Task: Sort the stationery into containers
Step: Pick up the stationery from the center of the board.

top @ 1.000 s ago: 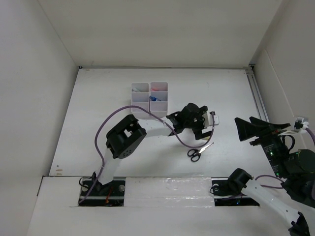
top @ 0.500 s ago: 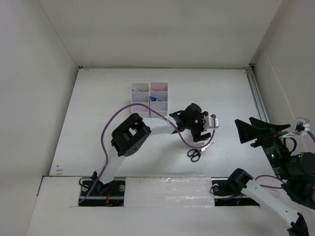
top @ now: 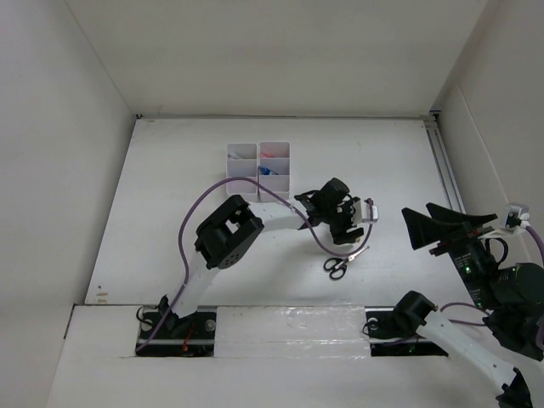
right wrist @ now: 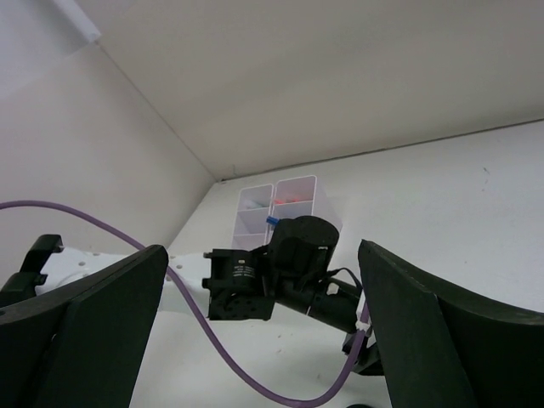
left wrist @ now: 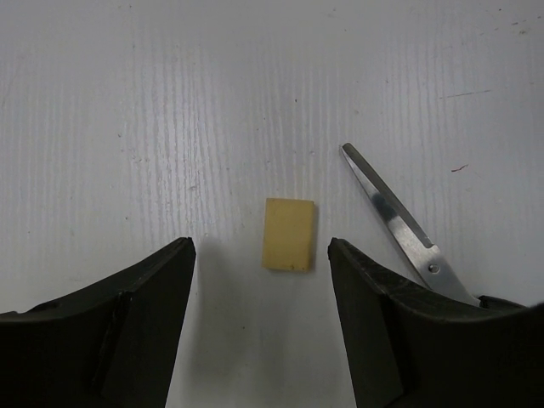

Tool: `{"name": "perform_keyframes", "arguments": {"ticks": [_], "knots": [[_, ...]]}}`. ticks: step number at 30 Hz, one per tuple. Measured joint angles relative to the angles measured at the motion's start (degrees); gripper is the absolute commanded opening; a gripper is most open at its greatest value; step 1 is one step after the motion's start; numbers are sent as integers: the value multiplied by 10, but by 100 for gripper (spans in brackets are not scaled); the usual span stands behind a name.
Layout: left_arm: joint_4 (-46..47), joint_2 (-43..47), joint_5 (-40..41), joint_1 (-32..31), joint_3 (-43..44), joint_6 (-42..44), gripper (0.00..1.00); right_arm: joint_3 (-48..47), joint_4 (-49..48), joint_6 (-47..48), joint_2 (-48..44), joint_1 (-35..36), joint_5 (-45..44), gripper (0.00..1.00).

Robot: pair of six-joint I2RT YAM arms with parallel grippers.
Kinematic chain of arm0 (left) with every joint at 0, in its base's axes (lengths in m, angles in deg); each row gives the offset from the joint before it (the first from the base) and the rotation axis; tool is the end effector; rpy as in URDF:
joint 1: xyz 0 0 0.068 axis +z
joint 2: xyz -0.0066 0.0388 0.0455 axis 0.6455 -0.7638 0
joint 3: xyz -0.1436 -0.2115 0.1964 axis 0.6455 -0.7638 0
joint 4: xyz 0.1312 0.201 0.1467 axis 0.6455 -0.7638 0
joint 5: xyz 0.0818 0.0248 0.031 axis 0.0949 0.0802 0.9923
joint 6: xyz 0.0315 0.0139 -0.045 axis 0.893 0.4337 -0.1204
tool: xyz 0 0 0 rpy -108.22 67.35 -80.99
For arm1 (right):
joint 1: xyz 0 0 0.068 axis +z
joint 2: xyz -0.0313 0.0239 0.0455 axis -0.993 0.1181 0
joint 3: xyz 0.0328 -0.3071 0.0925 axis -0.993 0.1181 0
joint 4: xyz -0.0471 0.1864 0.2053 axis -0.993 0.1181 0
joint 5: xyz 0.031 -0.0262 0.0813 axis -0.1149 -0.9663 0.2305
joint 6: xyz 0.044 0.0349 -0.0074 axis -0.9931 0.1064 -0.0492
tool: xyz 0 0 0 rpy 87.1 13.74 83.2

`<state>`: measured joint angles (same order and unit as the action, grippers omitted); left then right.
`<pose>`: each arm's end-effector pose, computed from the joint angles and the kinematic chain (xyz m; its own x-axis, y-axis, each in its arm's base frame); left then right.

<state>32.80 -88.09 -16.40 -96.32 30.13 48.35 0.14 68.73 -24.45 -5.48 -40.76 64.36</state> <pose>0.2875 -0.4643 0.1912 0.1934 0.4484 -0.8727 0.9810 -0.1036 0.1642 -0.0054 -0.0257 0.4233 0.0143 0.5222 -0.8527 -0.3841 0.7902 0.4776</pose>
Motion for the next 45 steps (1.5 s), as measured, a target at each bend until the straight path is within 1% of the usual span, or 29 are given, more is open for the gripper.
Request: {"name": "perform_keyframes", "arguments": {"ticks": [3, 5, 11, 16, 19, 20, 21, 22, 23, 30, 34, 37, 39, 41, 42, 45], "knots": [[-4, 0, -6, 0, 0, -2, 58, 0, -1, 0, 0, 0, 2, 100], [-10, -1, -11, 0, 2, -2, 53, 0, -2, 0, 0, 0, 3, 100], [-23, -21, -23, -2, 21, -1, 52, 0, -2, 0, 0, 0, 3, 100], [-31, -24, -24, -7, 27, 0, 43, 0, -2, 0, 0, 0, 3, 100], [-43, -36, -24, -8, 49, 0, 33, 0, -2, 0, 0, 0, 3, 100], [-45, -39, -23, -8, 55, 0, 28, 0, -2, 0, -1, 0, 3, 100], [-49, -42, -23, -8, 60, 0, 9, 0, -2, 0, -1, 0, 3, 100], [-53, -43, -24, -8, 64, -3, 2, 0, -2, 0, -2, 0, 3, 100], [-56, -44, -27, -8, 66, -3, 0, 0, -2, 0, -3, 0, 3, 100], [-68, -45, -11, -9, 75, -7, 0, 0, -3, 0, -4, 0, 3, 100], [-61, -44, 28, -13, 75, -41, 0, 0, -3, 0, -4, 0, 3, 100], [-10, -23, 94, 2, 40, -91, 0, 0, -3, 0, -4, 0, 3, 100], [30, 18, 142, 25, -15, -129, 0, 0, -3, 0, -4, 0, 3, 100], [77, 72, 203, 57, -69, -177, 0, 0, -3, 0, -4, 0, 3, 100], [88, 104, 225, 74, -93, -188, 0, 0, -3, 0, -4, 0, 3, 100], [163, 198, 362, 112, -143, -234, 0, 0, -3, 0, -4, 0, 3, 100]]}}
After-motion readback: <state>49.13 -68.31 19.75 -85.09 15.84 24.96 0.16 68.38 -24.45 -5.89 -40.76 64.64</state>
